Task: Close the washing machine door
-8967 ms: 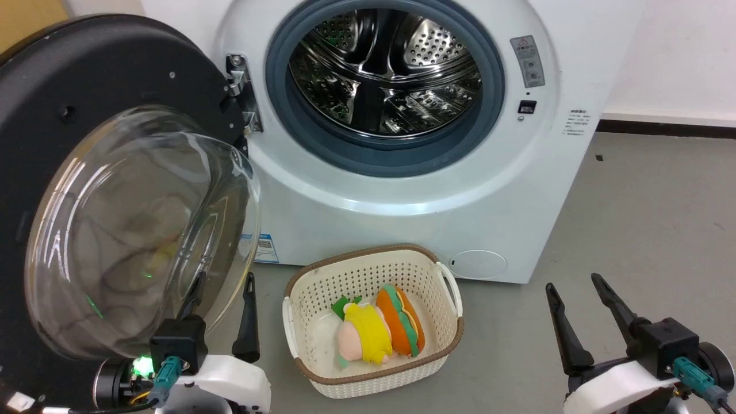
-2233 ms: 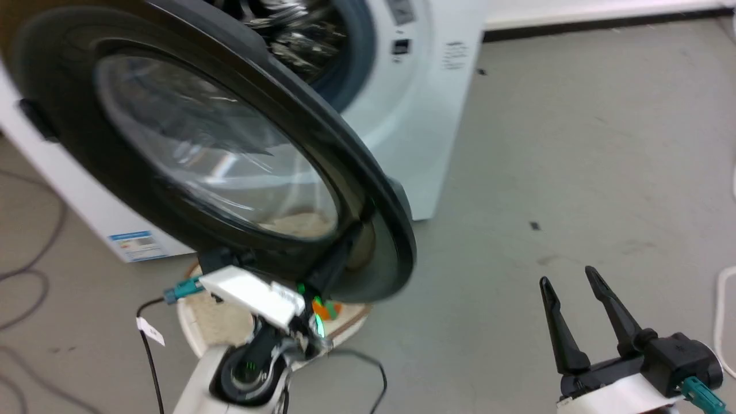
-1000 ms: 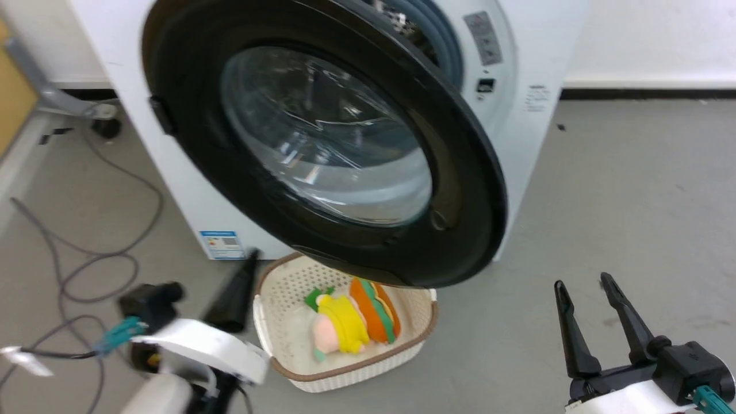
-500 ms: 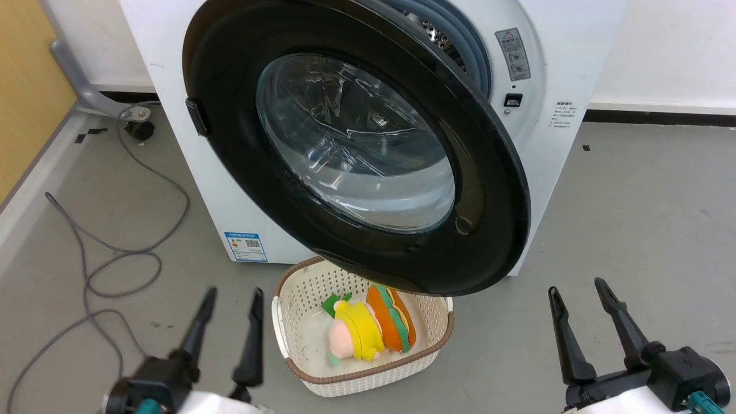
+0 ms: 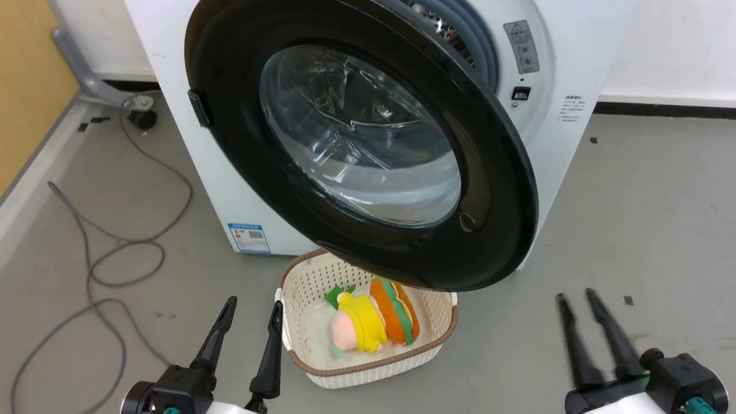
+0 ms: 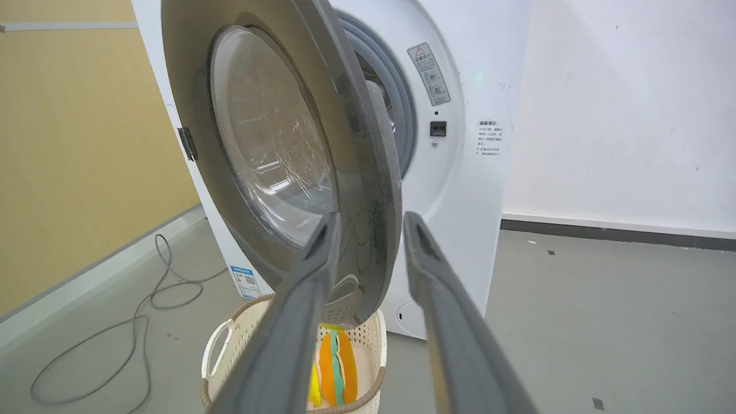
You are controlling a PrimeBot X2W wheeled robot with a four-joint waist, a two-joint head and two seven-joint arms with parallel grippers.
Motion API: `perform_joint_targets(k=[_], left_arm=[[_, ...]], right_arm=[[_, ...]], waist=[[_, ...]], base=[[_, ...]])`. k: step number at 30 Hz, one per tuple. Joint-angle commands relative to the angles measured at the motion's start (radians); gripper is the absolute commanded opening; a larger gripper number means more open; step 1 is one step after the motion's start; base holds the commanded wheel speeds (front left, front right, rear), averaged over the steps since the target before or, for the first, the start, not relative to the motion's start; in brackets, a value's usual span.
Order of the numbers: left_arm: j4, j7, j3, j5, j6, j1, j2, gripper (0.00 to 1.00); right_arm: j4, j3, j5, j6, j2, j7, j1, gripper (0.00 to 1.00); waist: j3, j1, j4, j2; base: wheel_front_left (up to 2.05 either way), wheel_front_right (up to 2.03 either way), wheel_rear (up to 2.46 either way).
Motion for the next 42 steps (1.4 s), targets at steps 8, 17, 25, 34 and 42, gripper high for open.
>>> perform_joint_targets(k=[8, 17, 25, 34, 42], left_arm=[[-0.008, -0.004, 0.004, 0.025, -0.018, -0.044, -0.028, 1.0], [-0.023, -0.004, -0.018, 0.029, -0.018, -0.109, -0.04, 1.0], [-0.032, -0.004, -0.037, 0.019, -0.004, -0.152, -0.042, 1.0], [-0.057, -0.004, -0.082, -0.005, 0.028, -0.213, -0.042, 1.0], [-0.074, -0.004, -0.113, -0.022, 0.055, -0.248, -0.042, 1.0]], right_arm=[[-0.025, 0.064, 0.008, 0.001, -0.071, -0.004, -0.052, 0.0], [0.0, 0.185, 0.043, 0.001, -0.256, -0.004, -0.223, 0.0], [0.071, 0.247, 0.137, 0.001, -0.393, 0.001, -0.416, 0.0], [0.162, 0.282, 0.239, 0.001, -0.498, 0.039, -0.67, 0.0], [0.245, 0.264, 0.287, 0.001, -0.531, 0.104, -0.854, 0.0]], waist=[[0.077, 0.0001, 0.036, 0.0], [0.185, 0.0001, 0.078, 0.0], [0.269, 0.0001, 0.106, 0.0], [0.383, 0.0001, 0.143, 0.0], [0.456, 0.0001, 0.17, 0.0]], base=[[0.0, 0.0, 0.0], [0.0, 0.0, 0.0], [0.0, 0.0, 0.0], [0.0, 0.0, 0.0], [0.0, 0.0, 0.0]])
